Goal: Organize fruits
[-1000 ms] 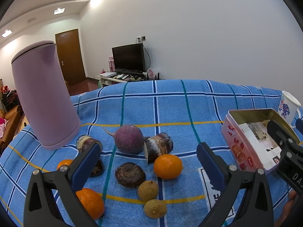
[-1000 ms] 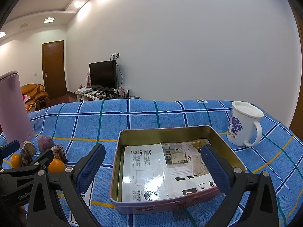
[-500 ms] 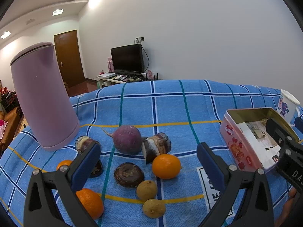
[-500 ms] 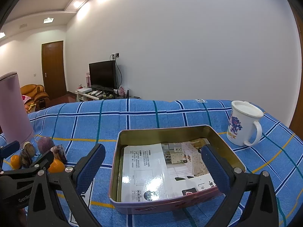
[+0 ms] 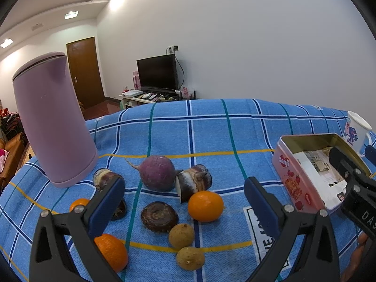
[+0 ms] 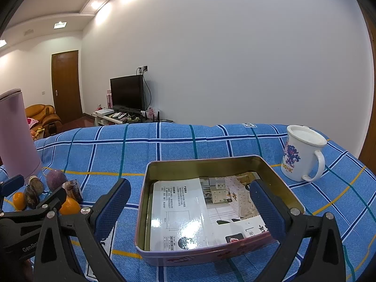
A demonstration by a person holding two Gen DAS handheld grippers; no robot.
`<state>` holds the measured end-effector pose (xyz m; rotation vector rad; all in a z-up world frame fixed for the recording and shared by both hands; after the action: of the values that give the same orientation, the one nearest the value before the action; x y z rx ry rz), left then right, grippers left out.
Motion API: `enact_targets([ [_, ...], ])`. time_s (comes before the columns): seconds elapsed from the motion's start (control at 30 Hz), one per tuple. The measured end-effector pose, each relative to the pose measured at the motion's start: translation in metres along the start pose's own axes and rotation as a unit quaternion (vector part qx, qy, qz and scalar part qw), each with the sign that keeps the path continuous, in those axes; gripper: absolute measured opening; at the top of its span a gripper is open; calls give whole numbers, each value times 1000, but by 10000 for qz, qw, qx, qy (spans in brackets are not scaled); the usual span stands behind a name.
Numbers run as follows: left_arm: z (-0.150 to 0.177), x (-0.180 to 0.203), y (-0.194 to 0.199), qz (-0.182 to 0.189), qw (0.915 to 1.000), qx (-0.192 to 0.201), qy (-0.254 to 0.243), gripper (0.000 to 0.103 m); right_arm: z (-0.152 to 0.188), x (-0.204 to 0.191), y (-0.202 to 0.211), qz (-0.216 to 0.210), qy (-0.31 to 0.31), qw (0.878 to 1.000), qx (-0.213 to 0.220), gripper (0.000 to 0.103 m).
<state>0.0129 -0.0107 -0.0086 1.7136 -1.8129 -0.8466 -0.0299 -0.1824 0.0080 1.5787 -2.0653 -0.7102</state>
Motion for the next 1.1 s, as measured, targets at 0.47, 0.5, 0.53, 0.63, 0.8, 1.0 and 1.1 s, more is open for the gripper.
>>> enact_targets([
  [0.47,0,-1,1,0,10000,-5,0,103,1,0,-1,-8,-5,10000,-14,102],
  [0.5,0,0,1,0,10000,-5,4,103,1,0,0,-8,-5,10000,-13,102],
  [0.53,0,0,1,1,10000,-11,4,103,1,0,0,-11,-6,10000,-13,102],
  [0.63,0,-1,1,5,10000,-29,20,103,1,0,-1,-11,-1,10000,-17,102],
  [0.8,1,-5,1,16,10000,-37,56,103,2,-2,0,-35,48,10000,-28,102],
  [1.0,3,-9,3,8,9999,-22,103,103,1,-4,0,-74,77,9999,-24,102],
  [1.1,6,-11,6,-33,9999,7,113,103,0,-4,0,-85,84,9999,-6,102],
])
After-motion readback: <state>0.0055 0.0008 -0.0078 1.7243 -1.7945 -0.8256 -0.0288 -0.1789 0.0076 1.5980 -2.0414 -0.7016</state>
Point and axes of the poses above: each gripper's, at about its wrist camera, not at the fingertips, and y roughly against the way its jaws point, x to its right, z to its underside, the point moved 2 cm from there along -y, roughly the way its jaws point, and after that the axes turned 15 degrees about -x, right-handed, at the moved point
